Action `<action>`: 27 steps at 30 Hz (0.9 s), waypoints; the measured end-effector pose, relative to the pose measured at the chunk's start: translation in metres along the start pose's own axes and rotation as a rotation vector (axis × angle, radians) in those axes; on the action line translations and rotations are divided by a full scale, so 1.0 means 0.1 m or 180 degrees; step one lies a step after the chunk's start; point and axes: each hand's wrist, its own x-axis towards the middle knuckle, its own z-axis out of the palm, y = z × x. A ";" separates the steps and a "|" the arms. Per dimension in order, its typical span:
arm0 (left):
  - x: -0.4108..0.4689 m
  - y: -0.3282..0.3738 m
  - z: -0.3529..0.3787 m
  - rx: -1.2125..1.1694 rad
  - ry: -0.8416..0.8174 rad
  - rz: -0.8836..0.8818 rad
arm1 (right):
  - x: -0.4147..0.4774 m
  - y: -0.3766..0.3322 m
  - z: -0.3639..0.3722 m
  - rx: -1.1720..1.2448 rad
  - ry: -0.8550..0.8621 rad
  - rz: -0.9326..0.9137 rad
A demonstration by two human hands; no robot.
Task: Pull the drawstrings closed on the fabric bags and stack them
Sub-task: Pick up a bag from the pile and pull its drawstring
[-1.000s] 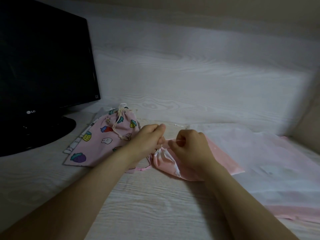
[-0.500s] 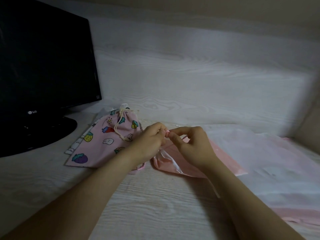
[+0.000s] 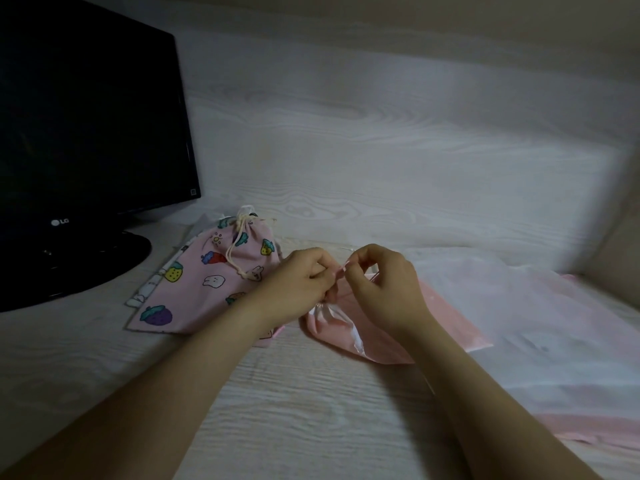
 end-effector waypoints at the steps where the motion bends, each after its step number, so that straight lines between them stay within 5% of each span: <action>1: 0.00 -0.01 -0.01 0.0052 -0.0055 0.0018 | 0.00 0.01 0.00 -0.0053 -0.0012 -0.0002; 12: 0.02 0.01 -0.06 0.0164 0.0124 -0.0174 | -0.02 -0.01 -0.05 -0.0830 -0.0266 -0.0163; 20: 0.02 -0.03 -0.05 0.0794 0.0072 0.0115 | 0.00 -0.16 -0.20 0.1230 -0.0405 0.0393; 27: -0.05 0.02 -0.03 0.0975 -0.0070 0.0337 | 0.03 -0.18 -0.20 0.1769 -0.0442 0.0920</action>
